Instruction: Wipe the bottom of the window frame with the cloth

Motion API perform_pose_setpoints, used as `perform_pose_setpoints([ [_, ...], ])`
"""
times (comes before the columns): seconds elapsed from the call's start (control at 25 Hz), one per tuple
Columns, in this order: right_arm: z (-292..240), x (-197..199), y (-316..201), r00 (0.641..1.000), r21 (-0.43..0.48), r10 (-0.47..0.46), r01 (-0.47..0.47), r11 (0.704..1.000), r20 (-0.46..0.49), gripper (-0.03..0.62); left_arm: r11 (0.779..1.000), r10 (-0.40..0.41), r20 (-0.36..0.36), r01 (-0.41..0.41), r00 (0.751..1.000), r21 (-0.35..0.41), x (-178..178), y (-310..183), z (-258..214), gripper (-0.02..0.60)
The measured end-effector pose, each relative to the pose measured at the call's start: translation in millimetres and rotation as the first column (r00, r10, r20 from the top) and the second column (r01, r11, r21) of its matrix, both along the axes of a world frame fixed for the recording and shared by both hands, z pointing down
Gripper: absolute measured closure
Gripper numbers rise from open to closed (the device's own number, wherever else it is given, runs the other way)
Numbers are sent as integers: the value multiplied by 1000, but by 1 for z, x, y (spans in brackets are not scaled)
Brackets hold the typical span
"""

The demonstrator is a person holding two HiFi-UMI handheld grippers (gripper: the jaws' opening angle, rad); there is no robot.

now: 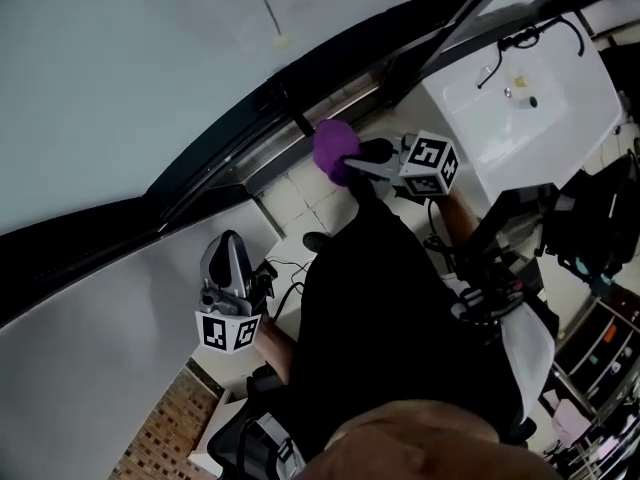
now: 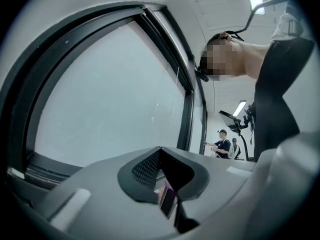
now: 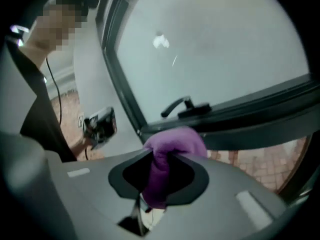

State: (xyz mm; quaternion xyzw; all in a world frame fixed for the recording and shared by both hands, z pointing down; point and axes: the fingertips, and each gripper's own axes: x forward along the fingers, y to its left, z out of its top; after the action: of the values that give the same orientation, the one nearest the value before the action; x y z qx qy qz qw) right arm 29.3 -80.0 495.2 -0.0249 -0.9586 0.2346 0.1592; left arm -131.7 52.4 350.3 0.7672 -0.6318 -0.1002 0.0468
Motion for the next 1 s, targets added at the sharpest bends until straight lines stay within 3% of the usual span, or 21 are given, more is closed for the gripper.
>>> perform_pose_setpoints([
  [0.08,-37,-5,-44,974,0,148,-151,989,170,528,1000,25,12,-25,1000,-3,9,-7,-2,580],
  [0.12,-55,-11,-67,956,78,200,-221,972,217,528,999,32,17,-32,999,-4,12,-10,-4,579],
  [0.16,-66,-22,-86,949,213,222,-270,939,224,528,999,36,21,-36,999,-6,15,-11,-4,579],
  [0.2,-69,-37,-102,957,393,216,-277,877,193,528,999,39,24,-39,999,-8,18,-12,-5,578],
  [0.24,-65,-56,-114,973,585,191,-230,778,130,526,999,41,26,-40,999,-10,21,-12,-5,578],
  [0.28,-55,-75,-122,986,742,157,-139,656,46,528,999,41,29,-41,999,-12,23,-13,-5,579],
  [0.32,-43,-92,-125,992,842,118,-33,538,-37,528,999,40,31,-40,999,-13,24,-13,-5,579],
  [0.36,-34,-105,-124,993,892,70,57,448,-99,527,999,37,32,-37,999,-14,25,-12,-6,579],
  [0.4,-29,-112,-119,991,915,19,117,387,-135,528,999,33,33,-33,999,-15,25,-11,-6,580],
  [0.48,-27,-106,-104,983,925,-81,180,333,-162,528,1000,23,31,-22,999,-18,23,-9,-4,579],
  [0.64,-21,-71,-54,953,916,-213,272,294,-214,528,999,18,19,-17,1000,-35,20,-12,3,579],
  [0.68,-18,-58,-37,939,903,-245,310,299,-241,528,999,24,18,-23,1000,-35,21,-15,3,578],
  [0.72,-16,-43,-15,916,873,-301,360,327,-265,528,999,32,17,-31,999,-33,23,-19,2,578],
  [0.76,-18,-26,11,883,824,-388,415,385,-264,528,999,40,16,-39,999,-31,25,-22,2,578],
  [0.8,-25,-10,35,848,761,-486,455,462,-212,528,999,45,15,-45,999,-29,26,-25,1,578],
  [0.84,-39,0,50,825,703,-554,459,544,-110,528,998,49,13,-48,999,-28,28,-27,0,579],
  [0.88,-57,2,49,828,661,-561,412,627,16,528,998,50,14,-50,999,-29,28,-28,-1,578],
  [0.92,-75,-2,32,859,625,-494,313,715,134,528,998,52,17,-51,999,-30,29,-29,-1,579],
  [0.96,-88,-9,1,908,578,-359,176,797,218,527,998,52,20,-52,998,-30,30,-29,-2,578],
  [1.0,-95,-19,-36,951,533,-187,28,846,247,527,998,52,24,-51,998,-29,31,-29,-3,579],
])
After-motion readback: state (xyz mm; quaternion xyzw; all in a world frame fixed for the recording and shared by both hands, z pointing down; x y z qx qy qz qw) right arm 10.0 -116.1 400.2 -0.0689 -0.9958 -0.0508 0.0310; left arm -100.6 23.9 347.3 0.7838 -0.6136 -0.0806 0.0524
